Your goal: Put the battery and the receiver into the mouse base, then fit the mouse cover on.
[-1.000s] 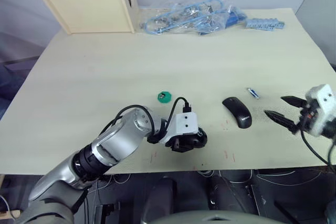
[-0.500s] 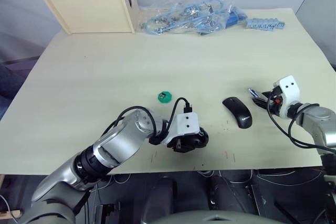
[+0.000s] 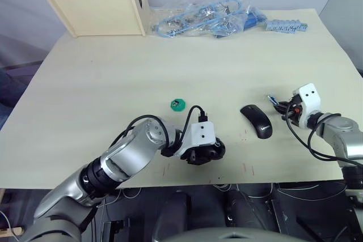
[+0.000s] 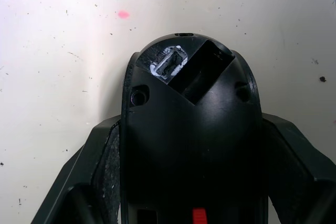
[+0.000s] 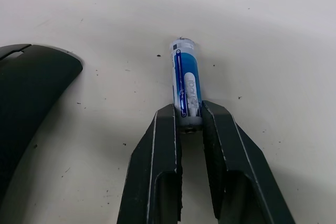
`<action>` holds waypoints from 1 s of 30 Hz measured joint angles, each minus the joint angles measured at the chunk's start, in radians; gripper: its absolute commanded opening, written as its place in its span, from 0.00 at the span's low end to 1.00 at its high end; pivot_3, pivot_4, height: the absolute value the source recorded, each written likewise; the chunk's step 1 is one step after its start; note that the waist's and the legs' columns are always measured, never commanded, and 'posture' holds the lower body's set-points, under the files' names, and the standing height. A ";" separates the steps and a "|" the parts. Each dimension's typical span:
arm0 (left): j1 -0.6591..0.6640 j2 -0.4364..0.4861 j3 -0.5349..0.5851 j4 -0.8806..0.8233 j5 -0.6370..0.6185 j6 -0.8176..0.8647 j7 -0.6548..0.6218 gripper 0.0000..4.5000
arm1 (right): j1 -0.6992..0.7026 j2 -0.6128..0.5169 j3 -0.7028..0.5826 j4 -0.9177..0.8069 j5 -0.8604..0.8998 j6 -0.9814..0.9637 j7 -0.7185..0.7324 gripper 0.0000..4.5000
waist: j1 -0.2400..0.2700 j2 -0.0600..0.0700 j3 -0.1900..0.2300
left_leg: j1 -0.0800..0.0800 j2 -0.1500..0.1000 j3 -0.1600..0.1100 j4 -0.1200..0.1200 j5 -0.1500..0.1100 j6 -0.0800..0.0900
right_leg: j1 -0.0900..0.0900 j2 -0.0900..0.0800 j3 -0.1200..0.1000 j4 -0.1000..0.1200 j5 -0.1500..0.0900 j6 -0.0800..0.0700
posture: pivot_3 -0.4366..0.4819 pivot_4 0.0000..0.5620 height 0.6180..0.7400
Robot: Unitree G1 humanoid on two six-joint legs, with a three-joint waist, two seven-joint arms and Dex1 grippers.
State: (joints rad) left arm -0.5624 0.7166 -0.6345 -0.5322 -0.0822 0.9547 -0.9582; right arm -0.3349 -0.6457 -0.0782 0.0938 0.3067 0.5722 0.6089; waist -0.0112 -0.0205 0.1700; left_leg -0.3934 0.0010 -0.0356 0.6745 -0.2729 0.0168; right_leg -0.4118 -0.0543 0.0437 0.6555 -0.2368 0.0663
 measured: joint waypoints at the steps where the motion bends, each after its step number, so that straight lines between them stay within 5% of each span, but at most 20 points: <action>1: 0.001 0.000 0.000 0.000 0.000 0.000 0.000 0.66 | 0.000 0.000 0.000 0.000 -0.001 0.000 0.001 0.01 | 0.000 0.000 0.000 | 0.000 0.000 0.000 0.000 0.000 0.000 | 0.000 0.000 0.000 0.000 0.000 0.000 | 0.48 0.27 1.00; 7: 0.007 0.000 0.001 -0.007 0.000 -0.001 0.003 0.66 | 0.051 -0.050 -0.015 -0.127 0.026 0.052 0.040 0.01 | 0.002 0.001 0.001 | -0.001 0.000 0.000 0.000 0.000 0.000 | 0.000 0.000 0.000 0.000 0.000 0.000 | 0.48 0.27 1.00; 18: 0.009 0.008 0.002 -0.006 0.000 -0.009 0.001 0.66 | 0.207 -0.293 -0.202 -0.777 0.346 0.572 0.081 0.01 | 0.000 0.001 0.000 | -0.001 0.000 -0.001 0.000 0.000 0.000 | 0.000 0.000 -0.001 0.000 0.000 0.000 | 0.48 0.27 1.00; 21: 0.009 0.011 0.002 -0.006 0.000 -0.011 0.001 0.66 | 0.177 -0.276 -0.241 -0.906 0.571 0.756 0.077 0.01 | 0.000 0.001 0.000 | -0.001 0.000 -0.002 0.000 0.000 0.000 | 0.000 0.000 -0.001 0.000 0.000 0.000 | 0.48 0.27 1.00; 30: 0.009 0.019 0.000 -0.015 0.000 -0.009 0.002 0.66 | 0.053 -0.131 -0.180 -0.936 0.820 1.035 -0.173 0.01 | -0.002 0.000 0.000 | -0.001 0.001 -0.002 0.000 0.000 0.000 | 0.000 0.001 -0.001 0.000 0.000 0.000 | 0.48 0.27 1.00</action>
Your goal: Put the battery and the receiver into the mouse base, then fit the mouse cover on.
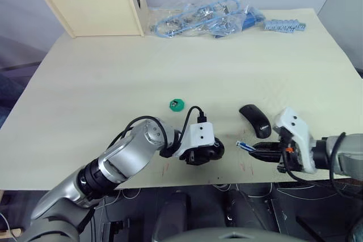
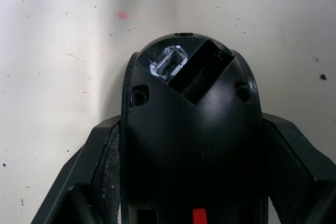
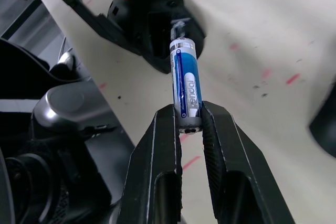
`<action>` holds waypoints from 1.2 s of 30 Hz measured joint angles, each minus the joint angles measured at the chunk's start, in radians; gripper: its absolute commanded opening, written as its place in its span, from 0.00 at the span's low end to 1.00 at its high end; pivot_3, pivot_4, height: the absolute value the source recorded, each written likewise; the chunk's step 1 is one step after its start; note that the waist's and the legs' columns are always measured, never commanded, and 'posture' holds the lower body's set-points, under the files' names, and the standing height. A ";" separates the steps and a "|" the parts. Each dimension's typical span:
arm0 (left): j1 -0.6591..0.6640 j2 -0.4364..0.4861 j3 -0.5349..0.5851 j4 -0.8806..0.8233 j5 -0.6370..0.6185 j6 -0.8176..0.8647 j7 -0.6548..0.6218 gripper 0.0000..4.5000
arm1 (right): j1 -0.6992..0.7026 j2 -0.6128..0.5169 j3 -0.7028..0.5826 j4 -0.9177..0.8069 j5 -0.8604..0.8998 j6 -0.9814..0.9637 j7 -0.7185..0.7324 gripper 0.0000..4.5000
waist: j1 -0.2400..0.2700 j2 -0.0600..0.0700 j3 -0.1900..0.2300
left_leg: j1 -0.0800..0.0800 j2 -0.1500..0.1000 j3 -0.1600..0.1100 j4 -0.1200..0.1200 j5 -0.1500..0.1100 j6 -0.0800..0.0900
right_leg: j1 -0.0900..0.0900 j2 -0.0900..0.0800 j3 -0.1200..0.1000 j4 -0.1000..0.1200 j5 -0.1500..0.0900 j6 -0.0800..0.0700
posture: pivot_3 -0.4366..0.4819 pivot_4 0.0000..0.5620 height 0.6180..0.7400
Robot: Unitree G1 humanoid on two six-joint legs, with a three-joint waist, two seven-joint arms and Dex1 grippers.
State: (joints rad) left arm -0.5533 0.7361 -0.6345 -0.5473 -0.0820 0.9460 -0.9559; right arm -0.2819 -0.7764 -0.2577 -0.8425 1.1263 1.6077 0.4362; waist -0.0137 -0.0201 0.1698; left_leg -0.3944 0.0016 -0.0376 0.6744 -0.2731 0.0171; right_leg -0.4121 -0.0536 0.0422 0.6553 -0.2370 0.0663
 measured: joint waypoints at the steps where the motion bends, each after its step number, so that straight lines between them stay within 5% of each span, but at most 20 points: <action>1: 0.000 0.000 0.000 -0.001 0.000 0.001 0.000 0.66 | -0.006 0.003 0.017 0.009 0.012 0.000 -0.033 0.01 | 0.000 0.000 0.000 | 0.000 0.000 0.000 0.000 0.000 0.000 | 0.000 0.000 0.000 0.000 0.000 0.000 | 0.48 0.27 1.00; 13: -0.003 0.004 -0.002 -0.010 0.000 0.011 0.000 0.66 | -0.100 0.128 0.230 0.179 0.284 -0.010 -0.535 0.01 | -0.003 0.000 0.000 | 0.000 0.000 0.000 0.000 0.000 0.000 | -0.001 0.000 0.000 0.000 0.000 0.000 | 0.48 0.27 1.00; 23: -0.007 0.004 -0.004 -0.012 -0.001 0.021 -0.001 0.66 | -0.199 -0.059 0.535 0.256 0.707 -0.314 -0.934 0.01 | -0.004 0.000 0.000 | -0.001 0.001 0.000 0.000 0.000 0.000 | -0.001 0.000 0.000 -0.001 0.000 0.000 | 0.48 0.27 1.00; 36: -0.002 0.004 -0.004 -0.019 0.000 0.023 0.005 0.66 | -0.312 -0.110 0.770 0.308 0.827 -0.495 -1.080 0.01 | -0.003 0.000 0.000 | -0.001 0.001 0.000 0.000 0.000 0.000 | -0.001 0.000 0.000 -0.001 0.000 0.000 | 0.48 0.27 1.00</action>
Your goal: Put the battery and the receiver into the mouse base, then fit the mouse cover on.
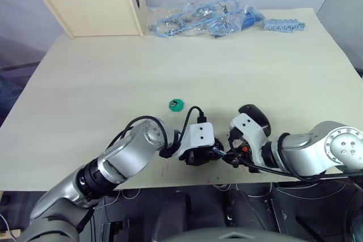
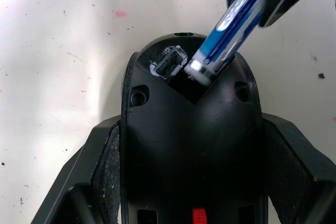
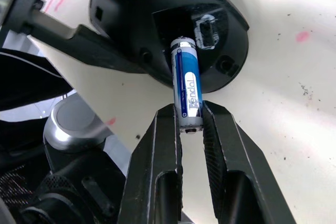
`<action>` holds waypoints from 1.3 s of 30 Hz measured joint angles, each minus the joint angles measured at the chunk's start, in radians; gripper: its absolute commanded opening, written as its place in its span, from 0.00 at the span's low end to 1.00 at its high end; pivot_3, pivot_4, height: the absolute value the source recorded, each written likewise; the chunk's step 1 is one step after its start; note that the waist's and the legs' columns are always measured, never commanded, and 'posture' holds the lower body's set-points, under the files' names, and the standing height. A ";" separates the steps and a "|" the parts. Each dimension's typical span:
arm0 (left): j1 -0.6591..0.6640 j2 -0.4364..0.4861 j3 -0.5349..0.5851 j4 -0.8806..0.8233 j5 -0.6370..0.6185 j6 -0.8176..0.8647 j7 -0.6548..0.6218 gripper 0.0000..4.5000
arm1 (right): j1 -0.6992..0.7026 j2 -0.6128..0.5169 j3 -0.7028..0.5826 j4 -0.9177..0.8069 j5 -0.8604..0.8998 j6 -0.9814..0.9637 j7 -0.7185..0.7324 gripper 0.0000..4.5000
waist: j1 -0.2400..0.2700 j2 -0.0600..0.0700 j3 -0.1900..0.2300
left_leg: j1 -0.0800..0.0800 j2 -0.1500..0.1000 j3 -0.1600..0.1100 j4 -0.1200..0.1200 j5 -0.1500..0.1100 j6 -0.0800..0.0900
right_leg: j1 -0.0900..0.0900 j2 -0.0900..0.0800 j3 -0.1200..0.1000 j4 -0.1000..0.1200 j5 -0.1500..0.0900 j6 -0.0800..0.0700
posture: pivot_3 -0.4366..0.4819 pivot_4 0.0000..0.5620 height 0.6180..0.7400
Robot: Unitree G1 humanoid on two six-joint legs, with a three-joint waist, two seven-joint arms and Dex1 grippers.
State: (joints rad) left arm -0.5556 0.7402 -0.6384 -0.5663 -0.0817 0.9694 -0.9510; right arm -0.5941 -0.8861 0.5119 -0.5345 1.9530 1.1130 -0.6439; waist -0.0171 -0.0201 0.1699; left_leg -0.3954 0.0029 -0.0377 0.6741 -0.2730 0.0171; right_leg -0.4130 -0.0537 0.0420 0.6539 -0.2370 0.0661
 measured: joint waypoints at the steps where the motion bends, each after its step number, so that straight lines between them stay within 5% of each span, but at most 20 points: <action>1: 0.001 0.000 0.000 -0.001 0.000 0.001 0.001 0.66 | -0.006 0.005 0.008 0.008 0.001 -0.005 -0.002 0.01 | 0.000 0.000 0.000 | 0.000 0.000 0.000 0.000 0.000 0.000 | 0.000 0.000 0.000 0.000 0.000 0.000 | 0.48 0.27 1.00; 9: 0.001 -0.001 -0.001 -0.005 0.000 0.007 0.005 0.66 | -0.045 0.034 0.052 0.048 0.001 -0.022 -0.012 0.01 | 0.000 0.000 0.000 | 0.000 0.000 0.000 0.000 0.000 0.000 | 0.000 0.000 0.000 0.000 0.000 0.000 | 0.48 0.27 1.00; 17: 0.002 -0.002 -0.001 -0.011 -0.001 0.016 0.012 0.66 | -0.049 0.039 0.059 0.054 0.006 -0.022 -0.009 0.76 | 0.001 0.000 0.000 | 0.000 0.000 0.000 0.000 0.000 0.000 | 0.000 0.000 0.000 0.000 0.000 0.000 | 0.48 0.27 1.00; 25: 0.006 -0.001 0.000 -0.014 -0.004 0.015 0.014 0.66 | 0.123 -0.130 -0.150 -0.186 -0.214 -0.034 0.301 0.76 | 0.004 0.000 0.000 | -0.002 0.000 -0.002 0.000 0.000 0.000 | 0.000 0.000 -0.002 -0.002 0.000 0.000 | 0.48 0.27 1.00; 28: 0.005 -0.002 -0.003 -0.012 -0.005 0.011 0.014 0.66 | 0.407 -0.070 -0.305 -0.267 -0.481 -0.213 0.656 0.76 | 0.006 -0.001 -0.001 | -0.002 0.000 -0.001 0.000 0.000 0.000 | 0.000 0.001 -0.002 -0.003 0.000 0.000 | 0.48 0.27 1.00; 36: 0.003 0.003 -0.003 -0.011 -0.007 0.010 0.011 0.66 | 0.625 0.012 -0.347 -0.241 -0.983 -0.502 1.026 0.76 | 0.005 -0.001 -0.001 | -0.001 0.000 0.000 0.000 0.000 0.000 | 0.000 0.001 -0.001 -0.002 0.000 0.000 | 0.48 0.27 1.00; 39: 0.003 0.003 -0.003 -0.011 -0.008 0.010 0.011 0.66 | 0.660 0.093 -0.309 -0.190 -1.101 -0.576 1.097 0.57 | 0.004 -0.001 -0.001 | -0.001 0.000 -0.001 0.000 0.000 0.000 | 0.000 0.001 -0.001 -0.002 0.000 0.000 | 0.48 0.27 1.00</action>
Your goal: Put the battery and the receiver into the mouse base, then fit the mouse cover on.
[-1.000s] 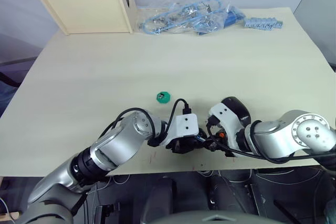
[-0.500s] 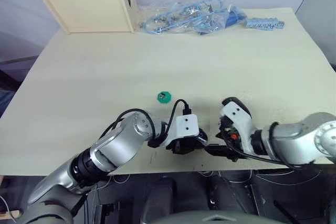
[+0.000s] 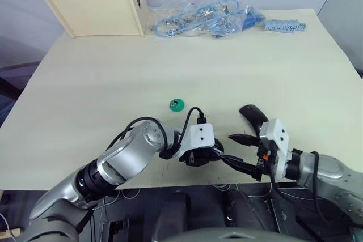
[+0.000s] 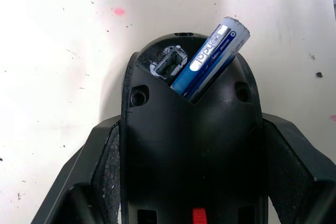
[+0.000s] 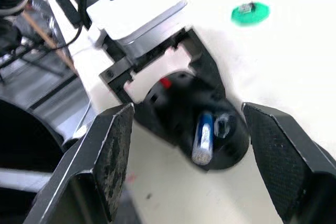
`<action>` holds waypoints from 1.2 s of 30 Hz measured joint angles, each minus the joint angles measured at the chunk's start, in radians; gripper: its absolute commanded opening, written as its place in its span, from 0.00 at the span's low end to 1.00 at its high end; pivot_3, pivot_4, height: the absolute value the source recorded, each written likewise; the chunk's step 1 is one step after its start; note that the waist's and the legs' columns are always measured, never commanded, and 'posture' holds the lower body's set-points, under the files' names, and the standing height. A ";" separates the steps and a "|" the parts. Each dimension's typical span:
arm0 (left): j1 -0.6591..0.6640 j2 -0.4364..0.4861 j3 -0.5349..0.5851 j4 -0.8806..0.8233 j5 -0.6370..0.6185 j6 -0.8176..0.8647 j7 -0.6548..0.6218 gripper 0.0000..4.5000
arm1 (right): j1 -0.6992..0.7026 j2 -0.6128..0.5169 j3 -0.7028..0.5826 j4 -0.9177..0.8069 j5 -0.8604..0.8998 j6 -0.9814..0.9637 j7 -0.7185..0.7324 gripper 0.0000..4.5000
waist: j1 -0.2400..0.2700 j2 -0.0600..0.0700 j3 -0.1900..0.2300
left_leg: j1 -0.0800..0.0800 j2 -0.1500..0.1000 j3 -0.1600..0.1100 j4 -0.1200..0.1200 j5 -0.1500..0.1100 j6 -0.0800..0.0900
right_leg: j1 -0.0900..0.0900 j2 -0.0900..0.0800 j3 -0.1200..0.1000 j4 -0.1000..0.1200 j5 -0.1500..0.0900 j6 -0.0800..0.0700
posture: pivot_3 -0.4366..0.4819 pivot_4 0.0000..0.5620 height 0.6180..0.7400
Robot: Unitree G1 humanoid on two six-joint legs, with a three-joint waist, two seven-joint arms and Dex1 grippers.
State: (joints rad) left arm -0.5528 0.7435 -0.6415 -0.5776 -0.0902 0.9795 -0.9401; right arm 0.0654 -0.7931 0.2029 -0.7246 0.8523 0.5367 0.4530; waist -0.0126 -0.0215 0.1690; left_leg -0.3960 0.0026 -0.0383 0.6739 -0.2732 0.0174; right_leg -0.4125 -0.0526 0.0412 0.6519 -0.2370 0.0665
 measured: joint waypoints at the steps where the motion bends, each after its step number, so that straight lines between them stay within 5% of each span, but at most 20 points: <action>1: 0.000 0.000 0.000 0.000 0.000 0.000 0.000 0.66 | 0.005 0.012 0.007 0.010 -0.021 -0.011 0.011 0.47 | 0.000 0.000 0.000 | 0.000 0.000 0.000 0.000 0.000 0.000 | 0.000 0.000 0.000 0.000 0.000 0.000 | 0.48 0.27 1.00; 4: 0.000 0.000 0.000 0.000 -0.002 0.000 0.000 0.66 | 0.034 0.058 0.025 0.053 -0.109 -0.062 0.063 0.13 | 0.000 0.000 0.000 | 0.000 0.000 0.000 0.000 0.000 0.000 | 0.000 0.000 0.000 0.000 0.000 0.000 | 0.48 0.27 1.00; 6: 0.000 0.000 0.000 0.000 -0.002 0.001 0.000 0.66 | 0.044 0.102 0.033 0.089 -0.166 -0.105 0.089 0.04 | 0.000 0.000 0.000 | 0.000 0.000 0.001 0.000 0.000 0.000 | 0.000 0.000 0.001 0.000 0.000 0.000 | 0.48 0.27 1.00; 36: 0.001 0.009 0.000 0.001 -0.010 -0.005 0.002 0.66 | 0.105 0.344 0.091 0.275 -0.464 -0.302 0.199 0.04 | -0.001 0.000 0.000 | 0.002 0.000 0.001 0.000 0.000 0.000 | 0.000 0.000 0.001 0.002 0.000 0.000 | 0.48 0.27 1.00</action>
State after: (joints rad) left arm -0.5523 0.7522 -0.6413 -0.5770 -0.1004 0.9746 -0.9377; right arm 0.1705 -0.4489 0.2938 -0.4493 0.3885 0.2345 0.6523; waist -0.0139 -0.0213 0.1690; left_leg -0.3943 0.0025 -0.0376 0.6739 -0.2731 0.0172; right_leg -0.4125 -0.0526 0.0419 0.6536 -0.2371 0.0662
